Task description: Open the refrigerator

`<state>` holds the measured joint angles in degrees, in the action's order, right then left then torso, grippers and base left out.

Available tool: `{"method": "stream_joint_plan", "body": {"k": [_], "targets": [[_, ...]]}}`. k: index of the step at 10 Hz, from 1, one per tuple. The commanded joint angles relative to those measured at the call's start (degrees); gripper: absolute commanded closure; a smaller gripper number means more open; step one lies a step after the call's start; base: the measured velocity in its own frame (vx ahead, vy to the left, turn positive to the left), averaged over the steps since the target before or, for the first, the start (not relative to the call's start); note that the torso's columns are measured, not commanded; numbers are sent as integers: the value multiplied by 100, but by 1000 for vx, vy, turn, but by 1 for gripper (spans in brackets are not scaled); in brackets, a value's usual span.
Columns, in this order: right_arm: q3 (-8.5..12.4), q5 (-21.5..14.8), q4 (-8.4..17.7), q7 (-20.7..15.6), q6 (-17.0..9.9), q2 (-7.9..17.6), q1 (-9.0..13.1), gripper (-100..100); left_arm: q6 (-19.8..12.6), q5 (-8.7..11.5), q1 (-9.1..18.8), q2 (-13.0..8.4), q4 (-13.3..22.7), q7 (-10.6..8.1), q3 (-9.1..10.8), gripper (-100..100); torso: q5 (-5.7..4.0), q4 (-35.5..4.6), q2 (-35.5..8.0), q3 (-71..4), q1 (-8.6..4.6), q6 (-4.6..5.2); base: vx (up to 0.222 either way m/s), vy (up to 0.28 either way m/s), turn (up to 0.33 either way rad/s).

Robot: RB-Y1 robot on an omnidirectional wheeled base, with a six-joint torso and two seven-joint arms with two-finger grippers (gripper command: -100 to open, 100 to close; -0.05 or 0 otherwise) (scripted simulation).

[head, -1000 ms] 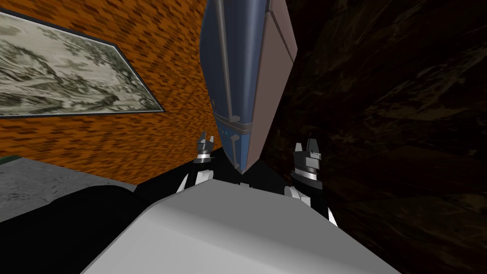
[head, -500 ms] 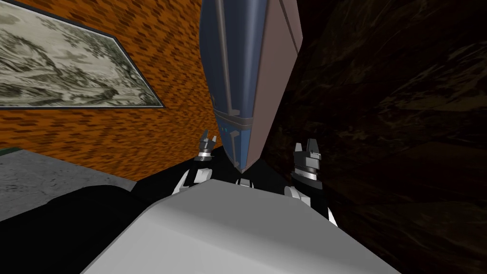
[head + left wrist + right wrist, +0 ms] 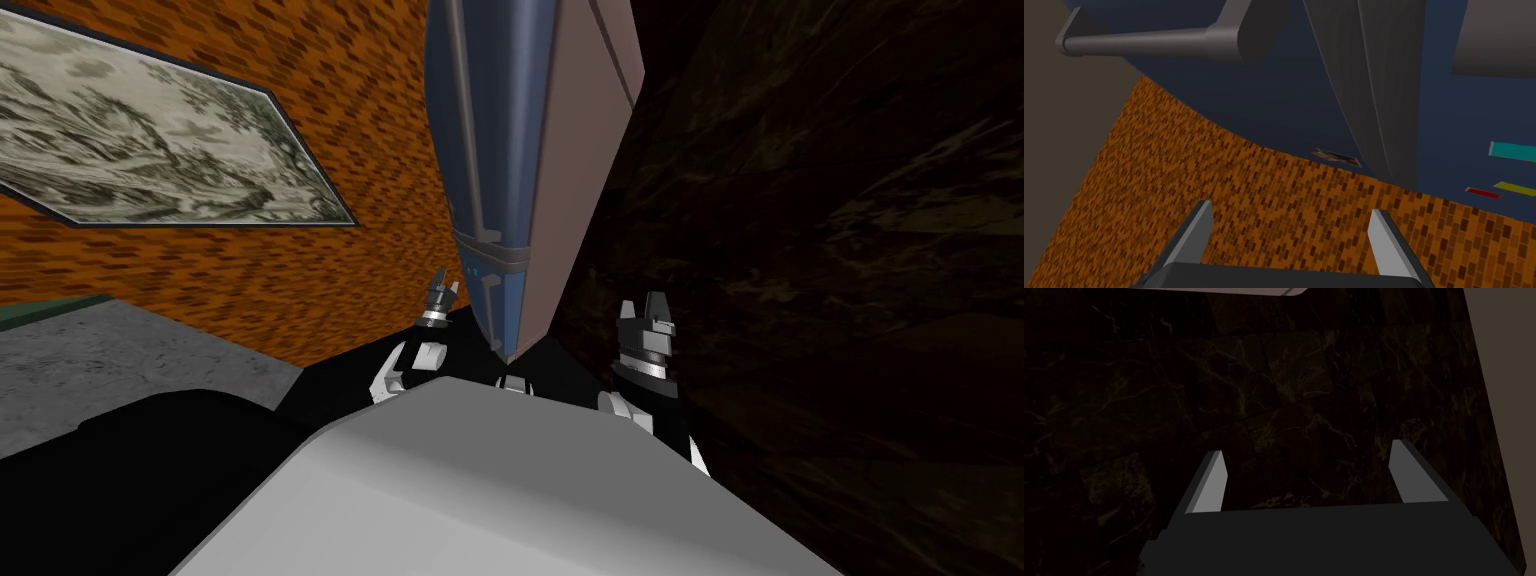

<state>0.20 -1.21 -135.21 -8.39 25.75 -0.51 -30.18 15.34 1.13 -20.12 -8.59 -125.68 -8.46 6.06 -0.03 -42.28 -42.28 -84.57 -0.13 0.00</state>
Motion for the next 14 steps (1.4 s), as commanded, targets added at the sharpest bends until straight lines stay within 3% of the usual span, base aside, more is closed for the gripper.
{"method": "stream_joint_plan", "body": {"k": [1,4,8,14], "targets": [[0,0,0,0,0,0,0,0,-329,-25,439,-86,217,60,96,-100,1,-2,-6,3,7,0,-6,-98,120],[0,0,0,0,0,0,0,0,-717,-49,962,-140,520,125,234,-100,2,2,6,-4,9,0,10,-121,137],[0,0,0,0,0,1,0,0,-990,-65,1438,-146,734,170,331,-100,4,1,5,-3,11,0,6,-79,77],[0,0,0,0,0,1,0,0,-1700,-109,2467,-107,1324,291,580,-100,7,1,4,-2,23,-1,-8,-94,112]]}}
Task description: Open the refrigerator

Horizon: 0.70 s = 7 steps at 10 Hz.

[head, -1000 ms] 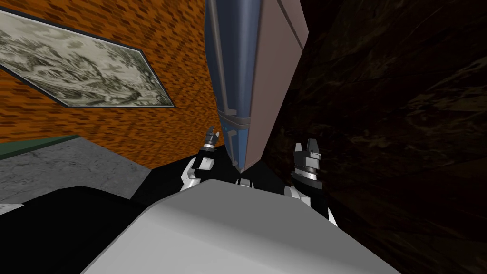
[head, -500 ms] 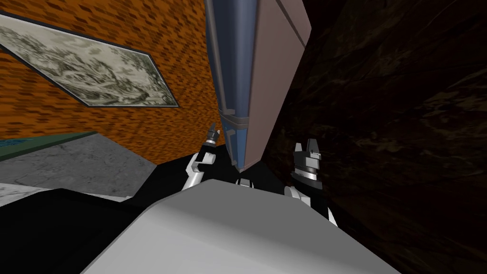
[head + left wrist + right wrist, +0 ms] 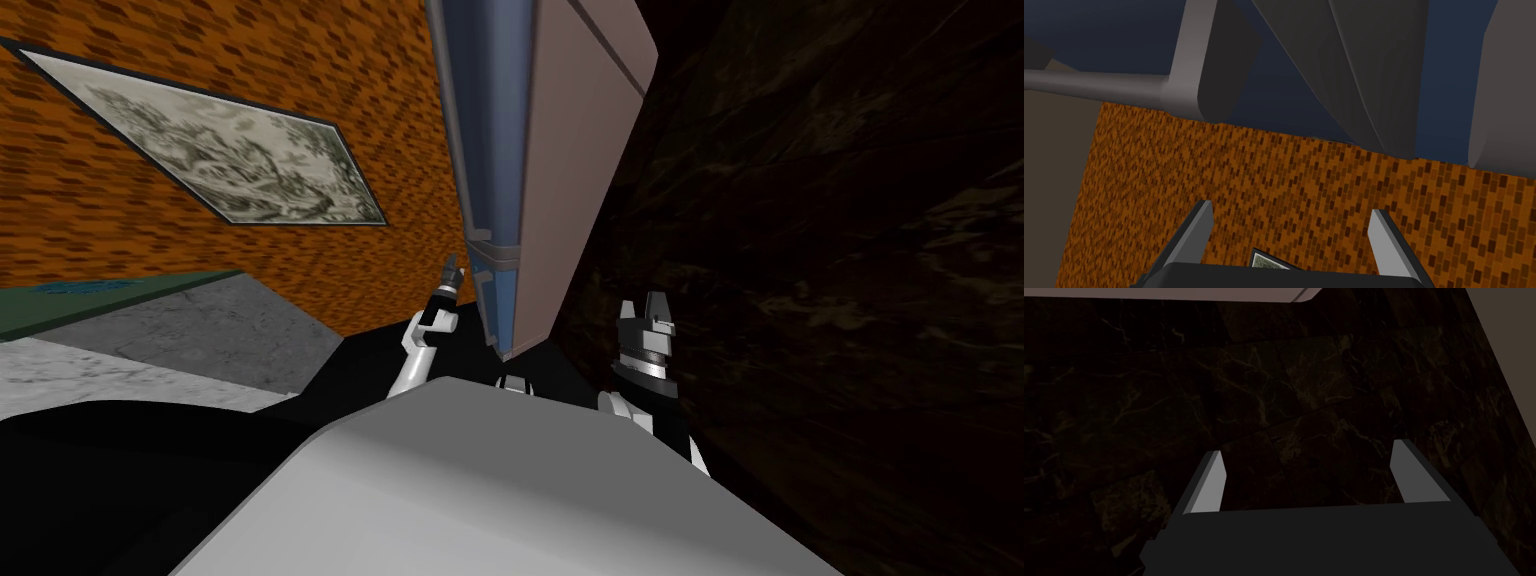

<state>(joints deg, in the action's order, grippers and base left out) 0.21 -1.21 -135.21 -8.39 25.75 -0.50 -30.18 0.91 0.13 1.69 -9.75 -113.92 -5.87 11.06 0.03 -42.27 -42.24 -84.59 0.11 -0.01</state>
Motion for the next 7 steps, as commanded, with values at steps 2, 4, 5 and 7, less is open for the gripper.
{"method": "stream_joint_plan", "body": {"k": [2,4,5,7], "targets": [[0,0,0,0,0,0,0,0,-404,-18,545,22,279,58,131,-100,-3,-1,-4,2,-8,2,-9,-81,90],[0,0,0,0,0,0,0,0,-700,-36,921,55,549,110,232,-100,-5,-1,-3,2,-16,1,-12,-112,148],[0,0,0,0,0,0,0,0,-700,-36,990,55,549,110,232,-100,-6,-2,-7,4,-20,1,-17,-91,46],[0,0,0,0,0,0,0,0,-999,-55,1400,94,831,162,333,-100,-1,0,0,0,-5,0,3,-101,129]]}}
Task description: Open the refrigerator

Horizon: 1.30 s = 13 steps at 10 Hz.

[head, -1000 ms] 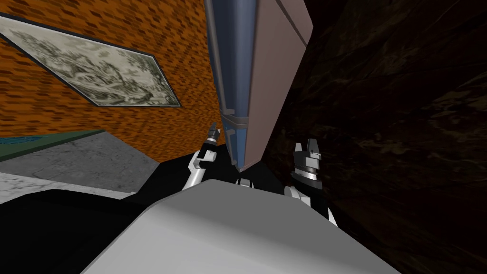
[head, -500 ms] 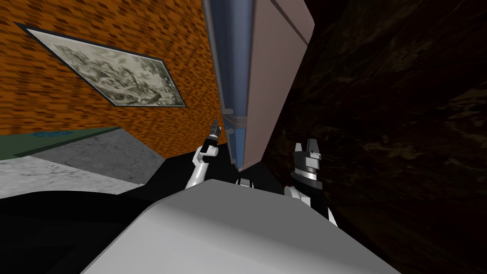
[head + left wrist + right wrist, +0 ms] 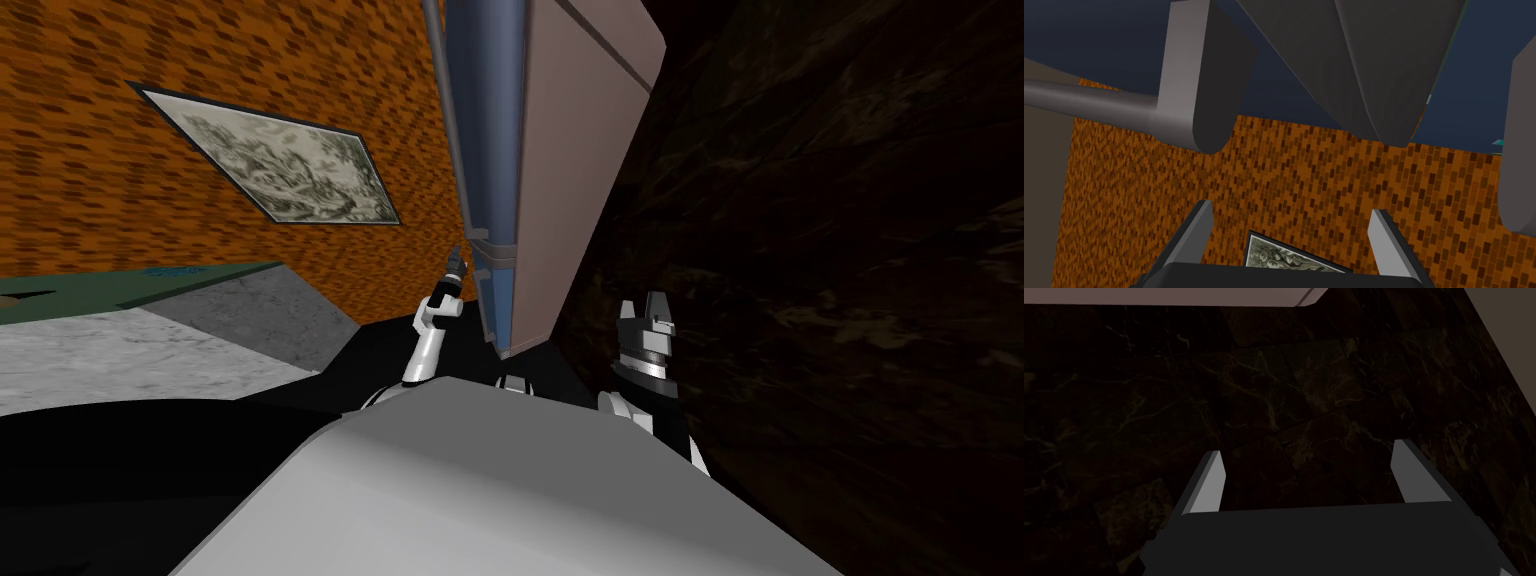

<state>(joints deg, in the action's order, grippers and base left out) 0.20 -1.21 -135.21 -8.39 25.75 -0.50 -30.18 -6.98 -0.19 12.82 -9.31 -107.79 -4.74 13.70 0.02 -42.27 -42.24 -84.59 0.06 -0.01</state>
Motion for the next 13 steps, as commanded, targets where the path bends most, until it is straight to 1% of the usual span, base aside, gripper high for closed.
{"method": "stream_joint_plan", "body": {"k": [1,2,3,5,6,7,9,10,12,13], "targets": [[0,0,0,0,0,0,0,0,-359,-32,476,71,361,75,119,-100,-2,1,2,-2,-10,0,-27,-137,156],[0,0,0,0,0,0,0,0,-507,-41,694,91,503,101,169,-100,-5,-1,-8,4,-16,2,-26,-127,131],[0,0,0,0,0,0,0,0,-507,-41,771,91,503,101,169,-100,-4,-3,-8,6,-10,2,-16,-83,46],[0,0,0,0,0,0,0,0,-796,-59,1145,118,782,152,266,-100,2,-1,-6,3,7,-1,-30,-91,126],[0,0,0,0,0,0,0,0,-796,-59,1205,118,782,152,266,-100,-1,-1,-6,3,-7,0,-13,-76,49],[0,0,0,0,0,0,1,0,-935,-68,1414,121,917,177,313,-100,-2,0,0,0,-3,3,-7,-68,82],[0,0,0,0,0,0,0,0,-1197,-84,1769,105,1168,223,402,-100,-3,0,-2,1,-14,0,-15,-118,144],[0,0,0,0,0,0,0,0,-1197,-84,1807,105,1168,223,402,-100,-6,-1,-3,2,-19,2,-12,-75,29],[0,0,0,0,0,1,1,0,-1430,-98,2157,63,1386,264,481,-100,-4,-10,-4,-1,8,6,-33,-54,90],[0,0,0,0,0,1,1,0,-1534,-104,2312,34,1482,282,516,-100,-3,-5,-1,-1,-2,3,-30,-83,105]]}}
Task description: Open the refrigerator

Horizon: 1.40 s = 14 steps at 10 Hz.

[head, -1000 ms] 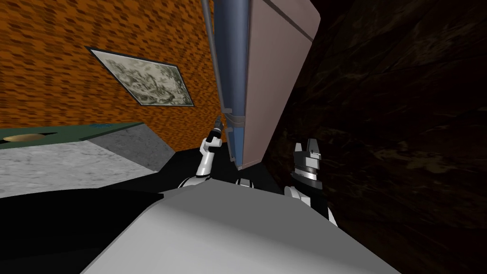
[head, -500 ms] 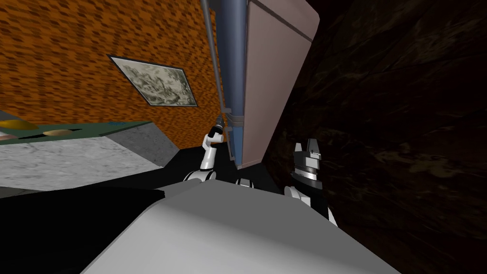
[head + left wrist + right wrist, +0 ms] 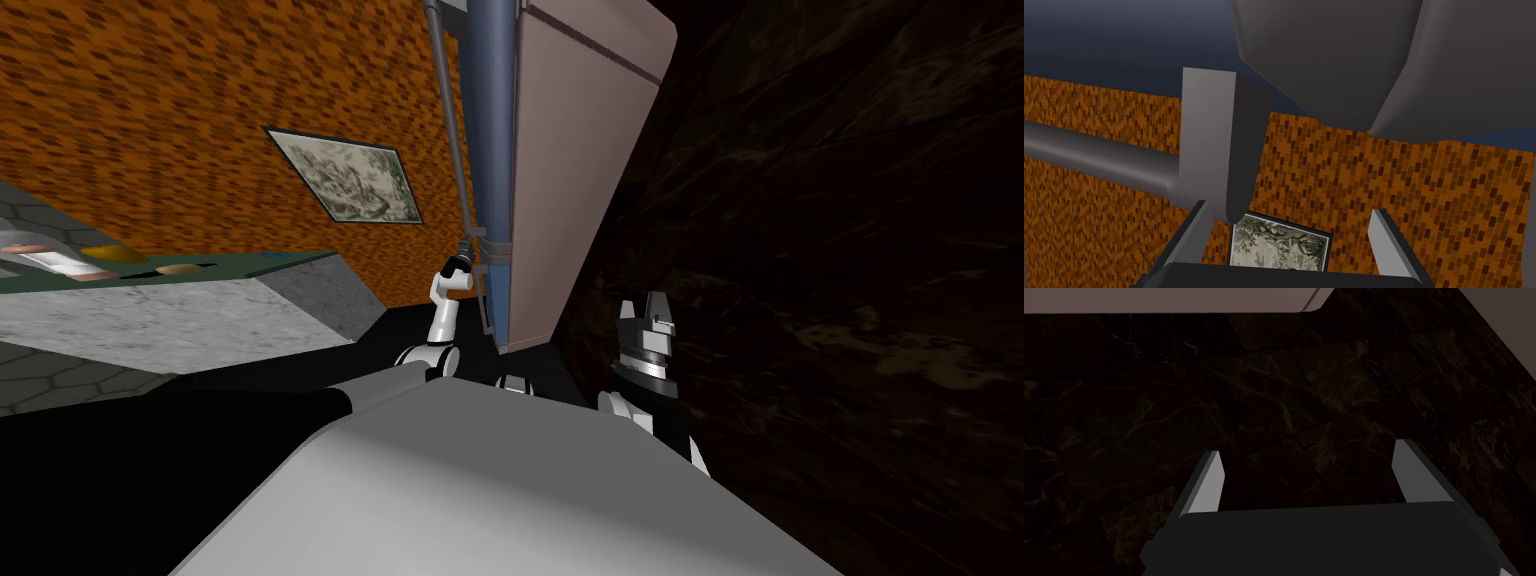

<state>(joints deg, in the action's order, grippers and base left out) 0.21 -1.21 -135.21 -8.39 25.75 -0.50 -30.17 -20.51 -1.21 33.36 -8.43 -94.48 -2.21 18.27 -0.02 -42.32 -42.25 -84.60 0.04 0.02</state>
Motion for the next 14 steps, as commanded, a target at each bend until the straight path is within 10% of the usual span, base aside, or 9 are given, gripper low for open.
{"method": "stream_joint_plan", "body": {"k": [1,8,9,14], "targets": [[0,0,0,0,0,0,0,0,-274,-8,398,-87,236,46,91,-100,-1,3,0,1,-12,-1,-29,-99,108],[0,0,0,0,0,1,-1,0,-623,-44,821,-227,391,100,193,-100,5,8,16,-8,8,-2,1,-44,42],[1,0,0,0,0,1,-1,0,-648,-47,826,-227,379,102,195,100,5,9,7,-4,4,-3,6,0,5],[4,0,1,0,0,4,0,0,-658,285,860,-242,358,132,-118,100,-4,-3,59,-47,28,12,-30,289,-62]]}}
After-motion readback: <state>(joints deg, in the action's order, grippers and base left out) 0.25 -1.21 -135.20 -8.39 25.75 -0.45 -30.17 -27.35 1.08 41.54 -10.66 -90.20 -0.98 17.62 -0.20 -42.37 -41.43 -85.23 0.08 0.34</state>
